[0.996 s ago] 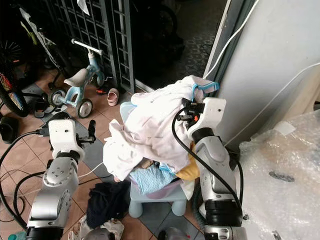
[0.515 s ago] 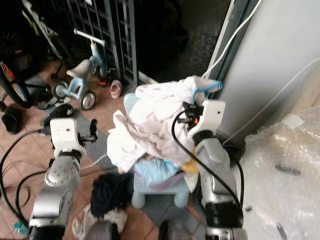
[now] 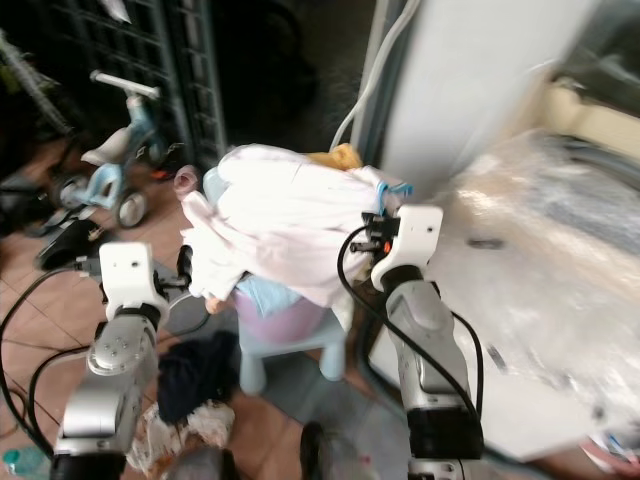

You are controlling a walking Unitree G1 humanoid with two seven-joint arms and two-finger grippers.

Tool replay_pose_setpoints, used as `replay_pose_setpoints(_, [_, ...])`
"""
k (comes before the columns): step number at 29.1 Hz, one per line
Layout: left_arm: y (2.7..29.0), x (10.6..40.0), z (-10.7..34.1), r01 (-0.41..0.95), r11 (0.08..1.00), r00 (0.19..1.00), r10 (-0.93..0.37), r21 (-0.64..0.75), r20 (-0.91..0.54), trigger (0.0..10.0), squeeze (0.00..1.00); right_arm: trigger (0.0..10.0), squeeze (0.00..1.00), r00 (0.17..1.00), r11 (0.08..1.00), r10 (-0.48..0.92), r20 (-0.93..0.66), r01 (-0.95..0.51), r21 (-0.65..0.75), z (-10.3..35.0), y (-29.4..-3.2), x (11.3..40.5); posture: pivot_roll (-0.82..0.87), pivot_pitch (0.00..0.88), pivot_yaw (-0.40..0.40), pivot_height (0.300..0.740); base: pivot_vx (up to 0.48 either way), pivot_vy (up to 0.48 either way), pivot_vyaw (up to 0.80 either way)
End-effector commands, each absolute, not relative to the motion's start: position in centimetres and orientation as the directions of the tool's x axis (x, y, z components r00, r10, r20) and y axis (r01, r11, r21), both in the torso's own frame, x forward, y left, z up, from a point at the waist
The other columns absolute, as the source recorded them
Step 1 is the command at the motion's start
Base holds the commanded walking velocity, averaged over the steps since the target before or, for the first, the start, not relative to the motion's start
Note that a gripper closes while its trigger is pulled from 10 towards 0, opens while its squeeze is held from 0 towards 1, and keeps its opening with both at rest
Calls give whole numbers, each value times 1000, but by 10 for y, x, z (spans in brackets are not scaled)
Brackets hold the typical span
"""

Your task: Clothes washing

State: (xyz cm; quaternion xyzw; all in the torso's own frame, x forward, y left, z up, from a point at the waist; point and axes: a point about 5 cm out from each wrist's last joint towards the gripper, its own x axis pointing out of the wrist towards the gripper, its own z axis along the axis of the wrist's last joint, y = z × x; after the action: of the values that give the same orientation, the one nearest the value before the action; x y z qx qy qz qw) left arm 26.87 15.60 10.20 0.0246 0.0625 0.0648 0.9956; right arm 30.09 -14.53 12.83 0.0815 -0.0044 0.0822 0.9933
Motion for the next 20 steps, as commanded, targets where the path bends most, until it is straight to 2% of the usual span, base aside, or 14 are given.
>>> replay_pose_setpoints(1, [156,269,102,-139,989,982,145,55,-120,10000,0,10000,0,985,975,159,60,-166,147,138,-147,305,8,0,-27,740,0,0,-800])
replay_pose_setpoints(16, [155,271,104,-101,995,989,102,12,-103,10000,0,10000,0,988,991,111,103,-118,63,146,-154,309,-3,0,-22,740,0,0,-800])
replay_pose_setpoints(20, [155,271,104,-93,996,990,93,4,-104,10000,0,10000,0,993,998,56,101,-59,30,145,-161,308,-6,0,-20,740,0,0,0])
